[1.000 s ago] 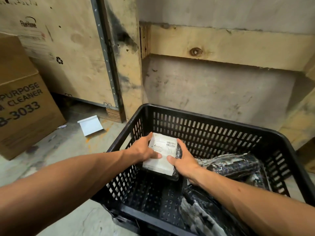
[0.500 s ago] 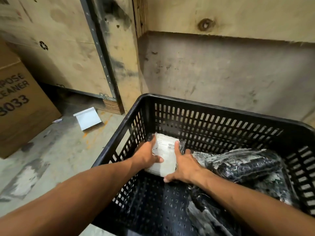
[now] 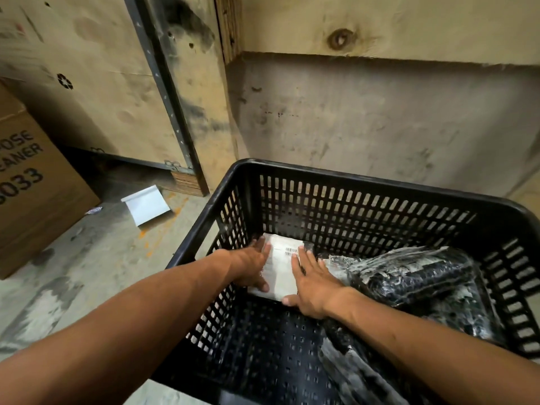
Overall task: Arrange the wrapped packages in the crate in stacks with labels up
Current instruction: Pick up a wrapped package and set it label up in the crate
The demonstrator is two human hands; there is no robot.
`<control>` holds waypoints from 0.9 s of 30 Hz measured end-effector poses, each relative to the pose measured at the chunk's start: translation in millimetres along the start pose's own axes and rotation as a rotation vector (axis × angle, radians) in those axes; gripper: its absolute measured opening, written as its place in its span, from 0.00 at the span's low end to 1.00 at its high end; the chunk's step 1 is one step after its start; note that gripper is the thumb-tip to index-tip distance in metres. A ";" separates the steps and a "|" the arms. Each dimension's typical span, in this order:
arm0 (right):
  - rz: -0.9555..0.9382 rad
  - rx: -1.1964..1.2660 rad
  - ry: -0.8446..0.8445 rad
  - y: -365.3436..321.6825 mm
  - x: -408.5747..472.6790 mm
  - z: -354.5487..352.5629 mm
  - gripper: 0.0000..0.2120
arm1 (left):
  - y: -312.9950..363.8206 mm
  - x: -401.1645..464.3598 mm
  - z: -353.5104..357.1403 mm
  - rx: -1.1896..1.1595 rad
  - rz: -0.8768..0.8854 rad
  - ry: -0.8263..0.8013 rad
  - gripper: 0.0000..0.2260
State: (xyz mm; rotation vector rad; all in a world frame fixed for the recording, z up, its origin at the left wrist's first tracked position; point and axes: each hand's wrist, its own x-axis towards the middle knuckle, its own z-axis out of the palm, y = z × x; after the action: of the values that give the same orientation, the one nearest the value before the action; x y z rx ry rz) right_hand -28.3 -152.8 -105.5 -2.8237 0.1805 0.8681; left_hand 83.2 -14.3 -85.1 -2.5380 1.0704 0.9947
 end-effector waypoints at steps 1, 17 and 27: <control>-0.021 0.025 -0.025 3.9 1.0 2.2 0.45 | -1.4 1.8 0.5 0.025 0.007 -0.015 0.47; -0.068 -0.029 -0.076 7.9 7.7 4.6 0.44 | -5.2 14.9 6.7 0.036 0.014 -0.029 0.47; -0.219 -0.222 0.106 15.3 -32.3 -40.2 0.28 | 15.1 -6.0 2.7 0.141 0.051 0.106 0.37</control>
State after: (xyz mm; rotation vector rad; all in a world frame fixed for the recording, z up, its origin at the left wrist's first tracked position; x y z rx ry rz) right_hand -35.6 -174.1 -56.7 -3.0201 -0.2211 0.7318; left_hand 68.3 -20.6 -82.2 -2.4841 1.1954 0.7737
